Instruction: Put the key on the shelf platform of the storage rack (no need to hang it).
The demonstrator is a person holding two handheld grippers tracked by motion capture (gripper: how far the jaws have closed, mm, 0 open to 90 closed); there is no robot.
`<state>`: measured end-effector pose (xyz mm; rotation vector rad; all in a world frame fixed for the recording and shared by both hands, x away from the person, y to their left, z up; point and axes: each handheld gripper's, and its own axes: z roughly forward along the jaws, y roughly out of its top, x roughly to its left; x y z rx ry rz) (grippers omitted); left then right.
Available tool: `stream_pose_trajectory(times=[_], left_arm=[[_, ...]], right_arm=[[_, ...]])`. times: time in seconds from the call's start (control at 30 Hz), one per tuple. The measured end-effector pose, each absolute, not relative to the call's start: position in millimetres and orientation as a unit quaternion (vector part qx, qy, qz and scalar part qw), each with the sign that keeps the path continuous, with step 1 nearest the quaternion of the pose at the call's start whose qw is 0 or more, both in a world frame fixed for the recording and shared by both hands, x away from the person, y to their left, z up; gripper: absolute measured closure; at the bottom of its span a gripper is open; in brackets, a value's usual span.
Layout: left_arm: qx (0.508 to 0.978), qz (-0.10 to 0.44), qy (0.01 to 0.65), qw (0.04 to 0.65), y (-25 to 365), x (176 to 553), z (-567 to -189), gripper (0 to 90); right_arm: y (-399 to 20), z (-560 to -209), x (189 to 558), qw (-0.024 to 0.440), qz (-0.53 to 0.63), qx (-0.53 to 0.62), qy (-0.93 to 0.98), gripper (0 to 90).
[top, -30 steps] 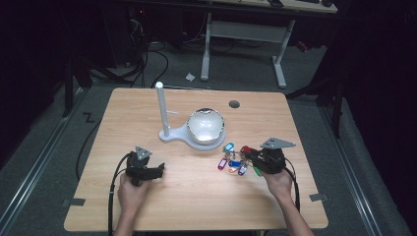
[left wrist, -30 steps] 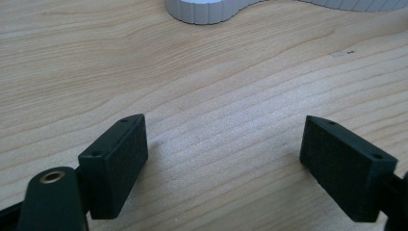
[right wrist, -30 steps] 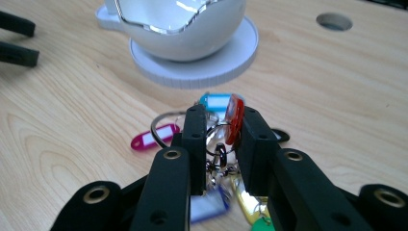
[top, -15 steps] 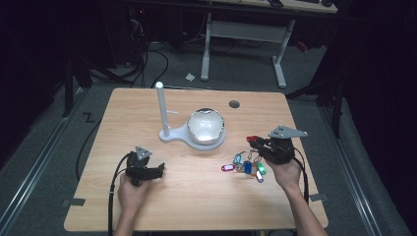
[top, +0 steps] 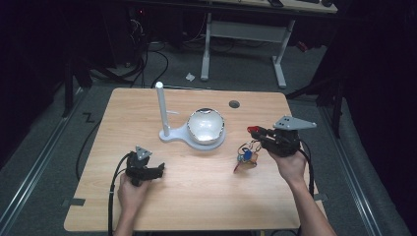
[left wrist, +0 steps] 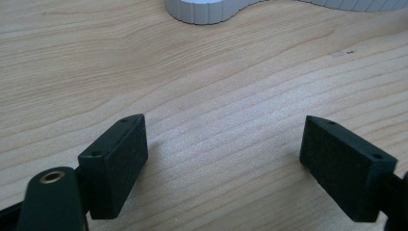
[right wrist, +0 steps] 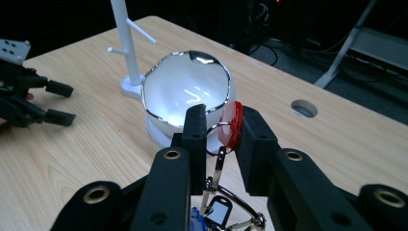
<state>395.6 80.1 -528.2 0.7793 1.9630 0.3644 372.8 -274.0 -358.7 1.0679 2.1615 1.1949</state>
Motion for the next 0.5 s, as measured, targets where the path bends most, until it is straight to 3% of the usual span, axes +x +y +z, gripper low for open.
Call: stream_pose_trajectory(times=[0.5], left_arm=[[0.319,0.149,0.804,0.479,80,396,-528,17.4]], right_arm=[[-257,-322,385,0.222,0.443,0.357,0.792,75.8]])
